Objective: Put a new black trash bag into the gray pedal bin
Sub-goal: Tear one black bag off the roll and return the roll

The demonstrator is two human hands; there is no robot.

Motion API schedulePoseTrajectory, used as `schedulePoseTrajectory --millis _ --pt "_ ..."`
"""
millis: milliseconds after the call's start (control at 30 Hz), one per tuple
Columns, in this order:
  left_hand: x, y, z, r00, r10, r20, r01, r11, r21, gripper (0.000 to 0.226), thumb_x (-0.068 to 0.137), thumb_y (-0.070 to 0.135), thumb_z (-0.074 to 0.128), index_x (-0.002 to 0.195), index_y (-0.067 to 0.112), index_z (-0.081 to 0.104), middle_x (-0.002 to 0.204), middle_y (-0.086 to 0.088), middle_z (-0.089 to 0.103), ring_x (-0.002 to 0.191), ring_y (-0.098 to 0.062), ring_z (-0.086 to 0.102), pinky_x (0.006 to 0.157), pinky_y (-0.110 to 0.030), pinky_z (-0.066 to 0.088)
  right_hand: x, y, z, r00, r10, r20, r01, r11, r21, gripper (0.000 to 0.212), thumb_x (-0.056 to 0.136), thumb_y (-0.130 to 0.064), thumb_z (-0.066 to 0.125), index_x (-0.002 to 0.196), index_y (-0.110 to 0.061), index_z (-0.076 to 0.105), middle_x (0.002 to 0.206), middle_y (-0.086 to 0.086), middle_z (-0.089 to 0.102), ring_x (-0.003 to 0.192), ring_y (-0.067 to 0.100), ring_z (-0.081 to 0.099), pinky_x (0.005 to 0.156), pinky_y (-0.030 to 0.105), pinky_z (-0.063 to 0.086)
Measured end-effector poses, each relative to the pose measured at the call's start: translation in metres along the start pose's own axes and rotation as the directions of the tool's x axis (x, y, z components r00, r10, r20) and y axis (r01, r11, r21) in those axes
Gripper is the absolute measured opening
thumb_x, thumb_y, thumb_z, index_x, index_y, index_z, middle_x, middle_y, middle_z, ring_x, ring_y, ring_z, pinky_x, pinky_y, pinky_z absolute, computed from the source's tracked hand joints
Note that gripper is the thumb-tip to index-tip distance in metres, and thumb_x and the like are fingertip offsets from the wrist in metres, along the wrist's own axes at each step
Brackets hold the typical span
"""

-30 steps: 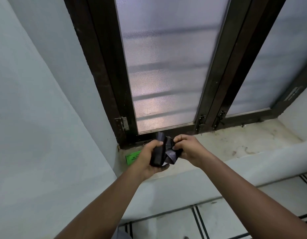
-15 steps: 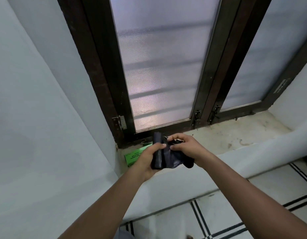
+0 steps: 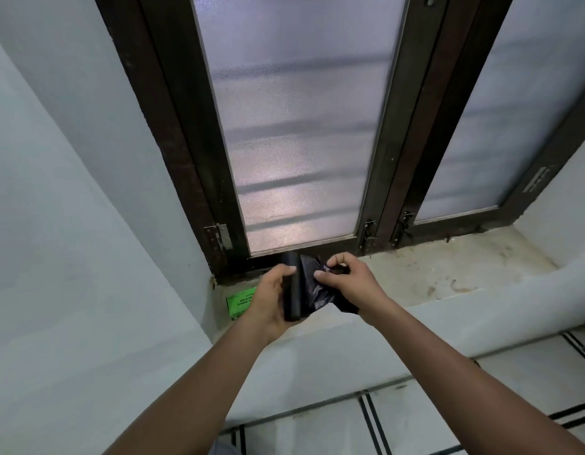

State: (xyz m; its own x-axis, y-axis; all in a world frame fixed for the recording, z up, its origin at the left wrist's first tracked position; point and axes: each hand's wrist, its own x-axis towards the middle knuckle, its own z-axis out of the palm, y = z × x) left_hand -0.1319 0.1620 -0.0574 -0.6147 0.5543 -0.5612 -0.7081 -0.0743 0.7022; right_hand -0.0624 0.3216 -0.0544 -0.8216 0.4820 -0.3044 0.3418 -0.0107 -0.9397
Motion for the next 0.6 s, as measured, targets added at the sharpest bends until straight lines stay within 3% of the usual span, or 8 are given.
schedulePoseTrajectory --millis 100,167,267,333,400,467,533,600 --pt "-0.003 -0.004 0.002 1.000 -0.001 -0.001 0.001 1.000 -0.028 0.035 0.090 0.023 0.065 0.119 0.005 0.070 0.108 -0.018 0.077 0.088 -0.031 0.075 0.073 -0.037 0.062 0.002 -0.004 -0.006 0.997 0.034 0.074 -0.036 0.999 0.038 0.022 0.091 0.001 0.067 0.097 -0.020 0.072 0.105 0.011 0.073 0.080 0.022 0.067 0.053 0.026 0.051" --pt "-0.003 -0.007 0.002 1.000 -0.009 -0.011 0.009 0.999 -0.045 0.038 0.089 0.016 0.065 0.124 0.000 0.068 0.113 -0.023 0.076 0.095 -0.036 0.075 0.085 -0.045 0.063 0.001 -0.009 -0.009 0.992 0.035 0.123 -0.039 0.999 0.028 0.034 0.091 0.012 0.052 0.090 -0.012 0.077 0.097 0.011 0.075 0.083 0.022 0.069 0.062 0.023 0.056" --pt "-0.007 -0.007 -0.001 0.999 -0.031 -0.045 0.028 0.997 -0.078 0.032 0.088 0.021 0.060 0.112 0.002 0.071 0.098 -0.019 0.076 0.081 -0.033 0.073 0.073 -0.038 0.060 -0.005 -0.015 -0.013 0.987 0.075 0.142 -0.075 0.997 -0.005 0.044 0.086 0.018 0.039 0.078 -0.003 0.077 0.082 0.008 0.076 0.070 0.015 0.071 0.056 0.017 0.053" --pt "-0.003 -0.008 -0.008 0.996 -0.016 -0.090 0.010 0.998 -0.062 0.035 0.084 0.026 0.063 0.115 0.009 0.067 0.095 -0.013 0.072 0.082 -0.027 0.066 0.070 -0.033 0.053 -0.007 -0.016 -0.015 0.985 0.131 0.109 -0.132 0.991 0.009 0.033 0.086 0.010 0.045 0.077 -0.003 0.075 0.078 0.011 0.072 0.061 0.020 0.067 0.049 0.021 0.049" --pt "-0.003 -0.010 -0.009 0.997 -0.012 -0.070 0.010 0.999 -0.036 0.038 0.085 0.026 0.067 0.118 0.007 0.068 0.102 -0.013 0.076 0.090 -0.029 0.069 0.078 -0.037 0.056 -0.008 -0.012 -0.014 0.982 0.159 0.103 -0.161 0.987 0.019 0.011 0.085 -0.011 0.066 0.076 -0.007 0.071 0.075 0.014 0.067 0.053 0.025 0.061 0.047 0.028 0.045" --pt "-0.004 -0.013 -0.007 0.999 0.005 -0.038 -0.004 1.000 0.019 0.039 0.088 0.025 0.069 0.121 0.005 0.070 0.112 -0.019 0.077 0.098 -0.034 0.073 0.091 -0.045 0.059 -0.005 -0.004 -0.014 0.987 0.132 0.096 -0.131 0.991 -0.013 0.031 0.074 -0.032 0.086 0.074 -0.014 0.061 0.069 0.012 0.065 0.052 0.026 0.059 0.044 0.029 0.041" --pt "-0.007 -0.012 -0.003 0.999 0.032 -0.043 -0.029 0.996 0.079 0.036 0.090 0.026 0.066 0.120 0.007 0.070 0.104 -0.017 0.077 0.092 -0.032 0.072 0.083 -0.042 0.058 -0.004 0.003 -0.013 0.995 0.090 0.050 -0.089 0.996 -0.016 0.043 0.067 -0.030 0.093 0.077 -0.017 0.054 0.069 0.010 0.066 0.054 0.026 0.061 0.044 0.029 0.042" --pt "-0.007 -0.011 -0.001 0.998 0.017 -0.060 -0.014 0.998 0.054 0.039 0.090 0.032 0.059 0.118 0.007 0.069 0.101 -0.015 0.073 0.091 -0.031 0.067 0.077 -0.037 0.055 -0.003 0.006 -0.011 0.996 0.078 0.043 -0.079 0.997 0.014 0.027 0.075 -0.010 0.086 0.085 -0.017 0.062 0.079 0.013 0.069 0.058 0.025 0.067 0.050 0.032 0.049"
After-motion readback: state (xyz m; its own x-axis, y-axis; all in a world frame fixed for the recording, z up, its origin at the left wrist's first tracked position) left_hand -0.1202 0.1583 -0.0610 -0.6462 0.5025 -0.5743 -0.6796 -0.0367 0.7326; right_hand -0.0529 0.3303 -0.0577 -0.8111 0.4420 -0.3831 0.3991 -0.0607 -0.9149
